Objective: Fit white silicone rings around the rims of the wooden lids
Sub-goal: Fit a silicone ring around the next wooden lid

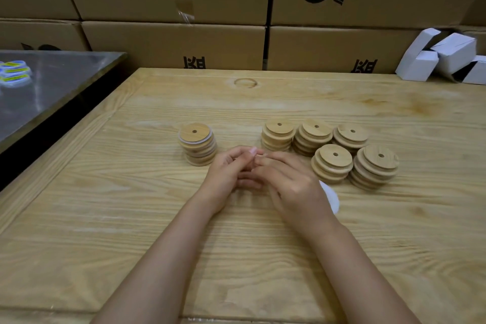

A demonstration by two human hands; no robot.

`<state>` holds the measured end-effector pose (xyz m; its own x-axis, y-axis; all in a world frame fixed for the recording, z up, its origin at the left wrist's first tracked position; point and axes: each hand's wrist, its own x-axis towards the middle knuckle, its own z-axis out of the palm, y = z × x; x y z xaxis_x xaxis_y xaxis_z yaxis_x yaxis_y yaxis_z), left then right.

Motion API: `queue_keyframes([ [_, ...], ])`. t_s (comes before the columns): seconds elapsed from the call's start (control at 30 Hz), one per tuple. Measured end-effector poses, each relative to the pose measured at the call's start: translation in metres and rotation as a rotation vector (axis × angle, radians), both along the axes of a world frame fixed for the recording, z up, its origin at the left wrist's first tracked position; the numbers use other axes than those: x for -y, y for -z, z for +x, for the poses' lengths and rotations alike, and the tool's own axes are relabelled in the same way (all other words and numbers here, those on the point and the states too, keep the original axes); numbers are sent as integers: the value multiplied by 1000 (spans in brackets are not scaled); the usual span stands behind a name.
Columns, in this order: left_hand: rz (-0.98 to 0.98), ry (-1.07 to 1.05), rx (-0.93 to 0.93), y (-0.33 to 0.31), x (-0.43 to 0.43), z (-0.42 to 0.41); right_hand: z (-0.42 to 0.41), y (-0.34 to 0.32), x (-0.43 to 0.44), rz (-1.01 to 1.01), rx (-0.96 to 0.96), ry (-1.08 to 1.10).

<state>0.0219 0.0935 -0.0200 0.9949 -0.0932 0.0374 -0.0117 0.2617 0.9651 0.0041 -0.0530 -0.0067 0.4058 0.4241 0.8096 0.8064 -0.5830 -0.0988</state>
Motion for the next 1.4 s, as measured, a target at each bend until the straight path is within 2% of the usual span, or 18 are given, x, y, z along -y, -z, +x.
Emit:
queue_keyframes([
  [0.13,4,-128,17,0,2,2,-3,-1,0,4,-97,-46],
  [0.27,77,-146,50,3,2,3,-3,-13,17,12,-243,136],
  [0.37,112,-151,47,5,3,5,0,-20,32,-218,-493,310],
  [0.43,135,-148,43,5,3,6,2,-17,41,-365,-591,369],
  [0.5,159,-139,41,5,3,7,3,-18,45,-419,-671,399],
  [0.7,211,-115,41,5,4,7,3,-21,48,-422,-695,455],
  [0.97,237,-107,37,6,3,7,0,-27,51,-334,-701,479],
  [1.17,228,-90,51,7,2,7,-5,-33,50,-210,-592,357],
  [1.4,157,-47,12,4,3,5,-7,-32,34,260,-712,123],
])
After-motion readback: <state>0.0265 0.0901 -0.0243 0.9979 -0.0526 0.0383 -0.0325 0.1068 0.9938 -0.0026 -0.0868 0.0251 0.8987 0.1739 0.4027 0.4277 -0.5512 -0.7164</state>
